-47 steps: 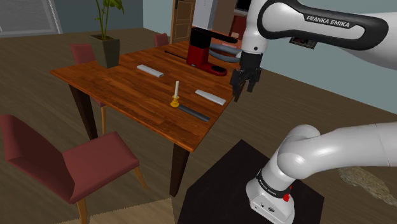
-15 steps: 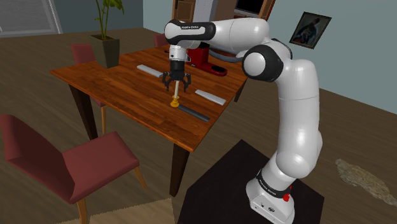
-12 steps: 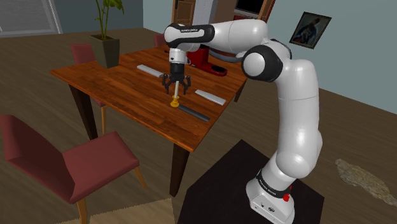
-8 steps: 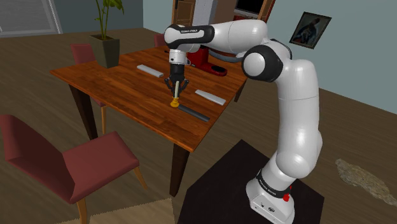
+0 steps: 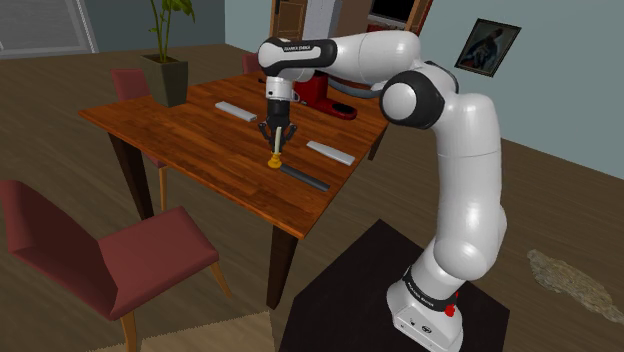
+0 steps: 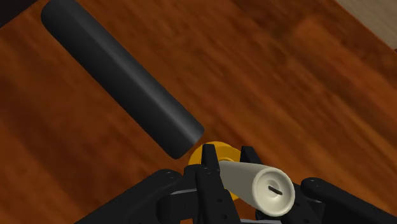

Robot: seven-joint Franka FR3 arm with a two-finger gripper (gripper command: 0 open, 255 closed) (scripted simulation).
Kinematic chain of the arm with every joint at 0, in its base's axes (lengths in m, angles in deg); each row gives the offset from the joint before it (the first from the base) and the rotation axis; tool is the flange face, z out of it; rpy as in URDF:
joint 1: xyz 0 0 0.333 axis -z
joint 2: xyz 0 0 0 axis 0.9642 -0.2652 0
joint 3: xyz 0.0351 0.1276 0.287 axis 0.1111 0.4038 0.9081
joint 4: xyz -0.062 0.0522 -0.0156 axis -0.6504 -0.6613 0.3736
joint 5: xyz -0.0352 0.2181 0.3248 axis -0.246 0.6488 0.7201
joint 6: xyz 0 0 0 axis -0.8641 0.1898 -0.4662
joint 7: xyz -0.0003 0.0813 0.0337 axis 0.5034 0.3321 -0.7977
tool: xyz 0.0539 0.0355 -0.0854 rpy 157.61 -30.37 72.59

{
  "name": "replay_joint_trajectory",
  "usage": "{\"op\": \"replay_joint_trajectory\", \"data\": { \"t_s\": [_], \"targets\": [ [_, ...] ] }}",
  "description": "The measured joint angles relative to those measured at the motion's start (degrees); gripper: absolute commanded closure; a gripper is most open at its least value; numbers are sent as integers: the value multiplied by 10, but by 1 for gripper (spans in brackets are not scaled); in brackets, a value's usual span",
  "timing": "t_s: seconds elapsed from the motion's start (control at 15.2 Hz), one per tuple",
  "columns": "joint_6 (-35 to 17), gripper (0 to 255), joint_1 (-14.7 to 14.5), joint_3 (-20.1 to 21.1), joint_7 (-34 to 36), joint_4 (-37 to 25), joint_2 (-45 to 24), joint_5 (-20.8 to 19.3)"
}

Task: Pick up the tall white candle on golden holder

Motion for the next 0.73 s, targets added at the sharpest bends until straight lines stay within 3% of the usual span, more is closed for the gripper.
{"op": "replay_joint_trajectory", "data": {
  "t_s": [0.73],
  "targets": [
    [74,255,3,1,16,-68,8,0]
  ]
}}
